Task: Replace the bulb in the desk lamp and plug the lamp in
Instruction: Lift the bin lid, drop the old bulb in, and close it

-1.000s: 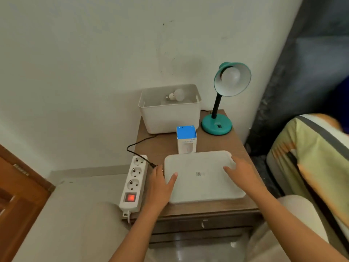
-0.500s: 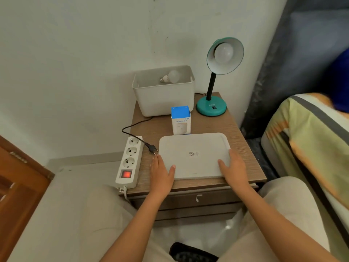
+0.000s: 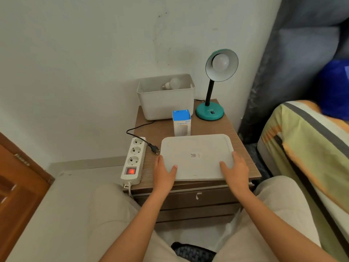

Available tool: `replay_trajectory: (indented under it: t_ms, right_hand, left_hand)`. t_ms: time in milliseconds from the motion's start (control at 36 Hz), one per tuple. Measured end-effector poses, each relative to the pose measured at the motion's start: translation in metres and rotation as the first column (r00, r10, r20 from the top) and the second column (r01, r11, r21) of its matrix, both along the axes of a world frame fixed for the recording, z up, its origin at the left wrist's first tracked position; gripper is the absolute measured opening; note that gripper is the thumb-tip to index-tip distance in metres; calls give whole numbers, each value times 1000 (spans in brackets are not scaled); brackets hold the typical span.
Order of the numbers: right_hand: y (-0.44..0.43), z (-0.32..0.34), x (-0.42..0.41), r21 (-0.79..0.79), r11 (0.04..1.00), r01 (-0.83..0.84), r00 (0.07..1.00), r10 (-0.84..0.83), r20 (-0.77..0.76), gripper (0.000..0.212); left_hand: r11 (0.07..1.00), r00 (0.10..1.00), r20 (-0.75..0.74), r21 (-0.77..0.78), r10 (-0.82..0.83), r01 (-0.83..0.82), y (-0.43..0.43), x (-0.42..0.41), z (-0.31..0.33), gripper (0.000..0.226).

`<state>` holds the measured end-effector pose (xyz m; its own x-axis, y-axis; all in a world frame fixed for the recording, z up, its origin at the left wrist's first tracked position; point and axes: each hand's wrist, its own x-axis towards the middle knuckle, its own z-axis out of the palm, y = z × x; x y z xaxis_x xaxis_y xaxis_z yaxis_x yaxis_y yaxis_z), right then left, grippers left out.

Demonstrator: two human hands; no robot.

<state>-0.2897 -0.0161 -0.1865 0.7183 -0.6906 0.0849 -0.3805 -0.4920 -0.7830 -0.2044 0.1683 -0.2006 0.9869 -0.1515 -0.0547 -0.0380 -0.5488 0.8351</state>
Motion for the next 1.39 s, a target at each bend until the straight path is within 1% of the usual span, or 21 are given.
replay_trajectory:
  t_ms: [83,167,250,333,472,528,583,722,861,944,1000,1083,1111,1194,1222,1278,1389]
  right_hand:
    - [0,21,2,-9,1000,-1,998,2,64,58]
    - [0,49,13,-16,1000,-19,989,22,145,53]
    - [-2,76,31,-40,998,-42,982,48,181,52]
    - [-6,101,57,-27,997,-74,978,78,192,53]
    - [-10,130,107,-35,993,-110,979,114,167,43]
    - [-12,136,129,-28,990,-139,979,142,147,43]
    - [-15,140,151,-18,986,-166,976,167,140,43]
    - [-20,142,206,-8,979,-205,975,205,91,43]
    - [-29,135,253,13,971,-237,970,236,57,43]
    - [-34,129,276,16,970,-244,969,243,45,41]
    - [-37,124,289,3,972,-236,970,235,57,38]
    - [-41,115,306,-26,972,-232,970,233,63,36]
    - [-43,113,311,-33,971,-235,970,236,58,33]
    - [-48,106,325,-52,970,-238,969,241,59,13]
    - [-50,105,328,-60,970,-237,969,241,56,10]
    - [-52,103,335,-74,968,-241,969,245,38,11]
    - [-54,103,344,-85,966,-245,969,246,-5,30]
  left_hand:
    - [999,999,45,-37,7,-6,0,6,17,59]
    - [997,995,92,-71,30,-24,-1,18,40,61]
    - [996,987,155,-87,41,-27,1,37,66,58]
    - [994,979,201,-104,39,-18,3,62,89,49]
    - [996,969,242,-80,55,-36,7,110,118,40]
    - [997,968,243,-66,57,-42,7,130,126,45]
    - [997,971,228,-55,73,-63,8,151,132,52]
    - [996,975,205,-41,83,-76,7,200,134,49]
    - [995,979,181,-47,91,-84,2,241,128,51]
    - [996,983,165,-37,87,-82,-1,261,123,57]
    - [997,982,170,-23,83,-80,-5,271,119,60]
    - [996,974,214,19,79,-85,-10,282,115,56]
    - [996,969,237,34,72,-82,-12,287,113,53]
    - [995,960,270,45,72,-88,-14,294,111,48]
    - [995,957,281,47,75,-92,-15,297,111,47]
    - [994,950,303,49,74,-93,-18,302,110,41]
    - [994,951,302,54,71,-91,-21,310,111,39]
